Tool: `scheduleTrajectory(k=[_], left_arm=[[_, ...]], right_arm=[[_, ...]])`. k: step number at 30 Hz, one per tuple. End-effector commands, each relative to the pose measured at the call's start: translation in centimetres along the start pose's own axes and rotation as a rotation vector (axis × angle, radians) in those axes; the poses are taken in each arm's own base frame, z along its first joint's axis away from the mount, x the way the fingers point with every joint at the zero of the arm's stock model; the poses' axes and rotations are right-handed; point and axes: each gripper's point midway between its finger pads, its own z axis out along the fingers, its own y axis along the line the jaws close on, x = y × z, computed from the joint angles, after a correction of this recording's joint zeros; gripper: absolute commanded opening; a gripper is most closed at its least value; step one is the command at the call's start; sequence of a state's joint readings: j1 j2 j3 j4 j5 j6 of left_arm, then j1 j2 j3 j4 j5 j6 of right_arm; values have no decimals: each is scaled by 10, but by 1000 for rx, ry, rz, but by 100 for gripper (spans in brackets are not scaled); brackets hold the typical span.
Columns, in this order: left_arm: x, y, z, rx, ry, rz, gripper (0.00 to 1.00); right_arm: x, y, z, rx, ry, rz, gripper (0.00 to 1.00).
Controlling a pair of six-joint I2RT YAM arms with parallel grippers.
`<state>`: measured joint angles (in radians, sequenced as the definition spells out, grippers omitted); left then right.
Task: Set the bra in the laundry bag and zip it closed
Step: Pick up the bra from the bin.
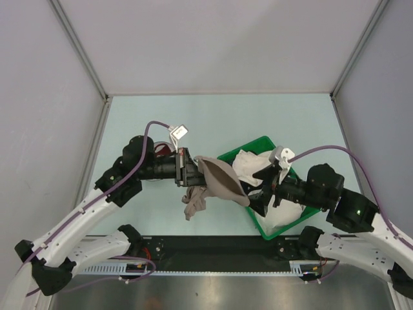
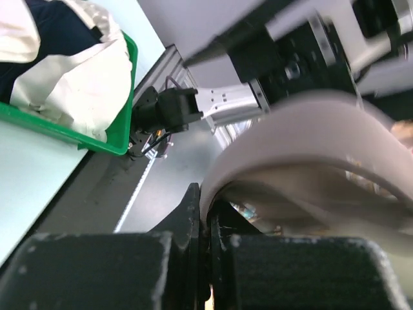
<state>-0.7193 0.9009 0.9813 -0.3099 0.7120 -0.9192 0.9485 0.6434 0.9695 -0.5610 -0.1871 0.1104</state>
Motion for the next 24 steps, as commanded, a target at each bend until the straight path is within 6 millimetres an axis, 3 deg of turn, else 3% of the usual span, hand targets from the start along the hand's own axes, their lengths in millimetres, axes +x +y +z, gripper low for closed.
scheduleTrajectory(k=[1, 3, 6, 8, 10, 14, 21, 24], left_arm=[[-35, -21, -11, -2, -166, -103, 0], [-41, -27, -15, 1, -191, -103, 0], [-46, -37, -19, 16, -211, -109, 0], [-47, -42, -22, 19, -217, -103, 0], [-46, -41, -24, 8, -221, -106, 0], [-44, -40, -25, 14, -231, -163, 0], [-43, -30, -22, 18, -247, -271, 0], [-41, -28, -22, 24, -249, -305, 0]], right_arm=[[-6, -37, 15, 244, -30, -138, 100], [3, -46, 19, 307, 23, -180, 100], [3, -59, 16, 400, 24, -232, 100], [-5, -74, 4, 496, -11, -231, 100], [-14, -73, -6, 495, -51, -234, 100], [-26, -50, -2, 360, -110, -311, 100], [-41, 4, 27, 205, -191, -532, 100], [-49, 15, 41, 197, -211, -597, 100]])
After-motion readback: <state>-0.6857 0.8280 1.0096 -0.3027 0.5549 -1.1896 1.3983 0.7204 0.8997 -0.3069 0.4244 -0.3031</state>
